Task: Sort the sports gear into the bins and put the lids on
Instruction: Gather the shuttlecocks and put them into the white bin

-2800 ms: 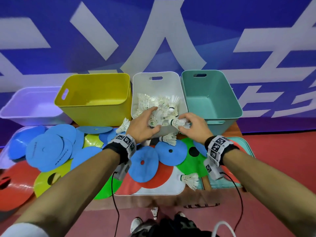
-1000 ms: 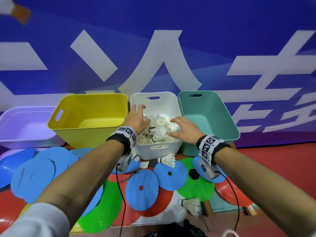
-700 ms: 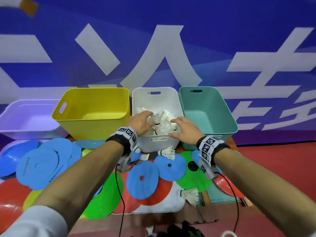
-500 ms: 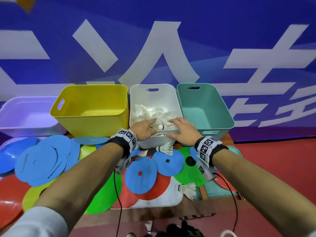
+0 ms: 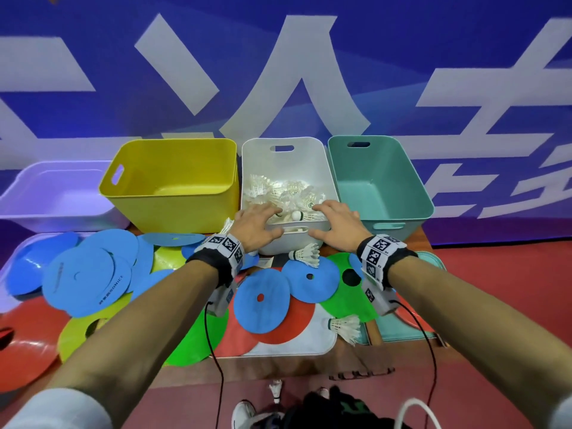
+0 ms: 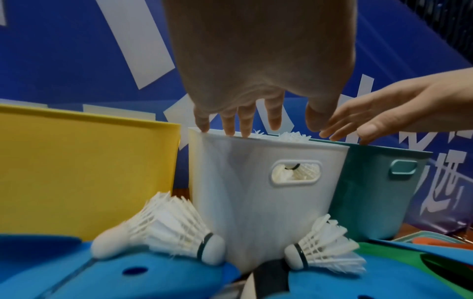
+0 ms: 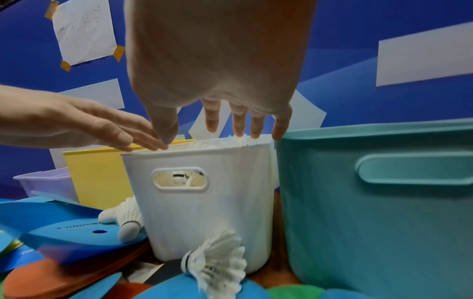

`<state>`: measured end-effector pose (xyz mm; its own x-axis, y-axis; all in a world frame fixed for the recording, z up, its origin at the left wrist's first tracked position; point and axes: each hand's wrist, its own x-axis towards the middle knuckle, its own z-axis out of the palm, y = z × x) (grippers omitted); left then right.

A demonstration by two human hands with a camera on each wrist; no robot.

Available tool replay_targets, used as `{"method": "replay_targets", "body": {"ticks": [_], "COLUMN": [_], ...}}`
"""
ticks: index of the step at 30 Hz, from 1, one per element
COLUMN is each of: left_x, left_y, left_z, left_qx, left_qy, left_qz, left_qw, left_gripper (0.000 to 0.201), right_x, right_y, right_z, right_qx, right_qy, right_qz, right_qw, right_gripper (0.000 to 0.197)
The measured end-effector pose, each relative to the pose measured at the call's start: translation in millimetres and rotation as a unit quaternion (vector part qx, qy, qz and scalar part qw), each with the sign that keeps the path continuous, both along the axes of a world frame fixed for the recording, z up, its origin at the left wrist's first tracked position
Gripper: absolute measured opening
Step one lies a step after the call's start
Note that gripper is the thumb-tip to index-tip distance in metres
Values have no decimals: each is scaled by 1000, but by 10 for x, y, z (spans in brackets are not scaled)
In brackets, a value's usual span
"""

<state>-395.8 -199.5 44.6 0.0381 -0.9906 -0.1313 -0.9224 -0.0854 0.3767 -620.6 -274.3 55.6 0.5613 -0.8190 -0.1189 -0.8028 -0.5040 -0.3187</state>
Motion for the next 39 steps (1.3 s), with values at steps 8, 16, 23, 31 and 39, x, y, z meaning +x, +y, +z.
{"method": "replay_targets", "body": {"ticks": [8,16,23,31,39], "left_x": [-95,-309,69,540,630], "left_y": [515,672,686,338,85], "left_z": [-433,-648,-662,-503,-588], "left_qx": [-43,-40,28,112,202], "left_qy": [-21,-42,-44,-87,-115], "left_qz": [-37,-114,16,80,74], "left_qw": [998,992,999,987,970], "left_gripper": [73,78,79,81,87], "right_x": [-166,-375,-151,122,171], "right_y": [354,590,437,328,310], "right_z": [-408,-692,-770,-873,-871], "right_qx": [-48,-38,24,71,19], "right_qy": [-17,-24,62,128,148], "right_qz": [-4,7,40,70,64], "right_qw": [999,999,997,987,987], "right_gripper": [71,61,73,73,56]}}
